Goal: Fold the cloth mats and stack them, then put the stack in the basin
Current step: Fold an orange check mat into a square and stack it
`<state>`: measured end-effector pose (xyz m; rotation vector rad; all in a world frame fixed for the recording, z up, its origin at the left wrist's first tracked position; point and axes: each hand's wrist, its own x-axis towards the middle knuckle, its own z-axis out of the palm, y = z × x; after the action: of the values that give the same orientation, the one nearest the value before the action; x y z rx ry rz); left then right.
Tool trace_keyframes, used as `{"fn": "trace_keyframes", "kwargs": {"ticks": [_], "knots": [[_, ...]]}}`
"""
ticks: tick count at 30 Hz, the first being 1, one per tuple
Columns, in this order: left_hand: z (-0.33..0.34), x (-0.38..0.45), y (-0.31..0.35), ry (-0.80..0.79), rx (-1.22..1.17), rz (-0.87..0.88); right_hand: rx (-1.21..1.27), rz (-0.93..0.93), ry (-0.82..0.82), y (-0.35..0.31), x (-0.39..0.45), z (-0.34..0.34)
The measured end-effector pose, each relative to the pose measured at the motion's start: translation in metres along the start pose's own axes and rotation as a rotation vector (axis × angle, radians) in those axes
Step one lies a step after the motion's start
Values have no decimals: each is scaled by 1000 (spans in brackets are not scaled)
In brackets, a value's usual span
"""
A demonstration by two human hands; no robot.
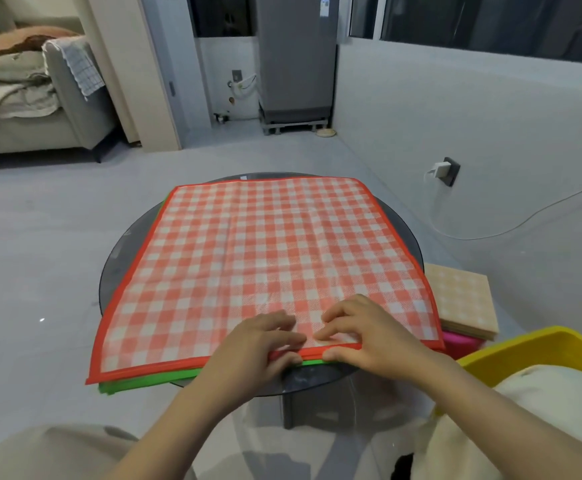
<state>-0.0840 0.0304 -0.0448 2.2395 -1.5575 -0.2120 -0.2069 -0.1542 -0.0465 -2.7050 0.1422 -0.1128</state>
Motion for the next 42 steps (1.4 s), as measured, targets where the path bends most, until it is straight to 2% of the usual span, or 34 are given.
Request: {"fn": "trace_keyframes", "kwargs": {"ticks": [6,10,16,18,22,28,32,37,42], "knots": [[-3,-1,7,-4,0,-21,-10,-4,28,-9,-2,0],[-8,0,5,-22,-25,-102,-64,10,61,-18,-1,-1],[-36,0,0,102,130,-229,-169,108,255,-31,0,-9],[-50,-1,3,150,177,-233,-193,116,317,-38,2,-19],[-81,-10,16,206,226,-184,-212,128,315,-54,-6,-55],[-127,-10,37,184,194,-175,-246,116,306,-76,-15,-107],[-137,25,25,222,301,-215,-270,129,405,-63,19,-120],[-119,57,-10,242,360,-279,-238,115,463,-30,63,-98],[-92,78,-42,206,513,-277,-221,157,419,6,96,-65]]}}
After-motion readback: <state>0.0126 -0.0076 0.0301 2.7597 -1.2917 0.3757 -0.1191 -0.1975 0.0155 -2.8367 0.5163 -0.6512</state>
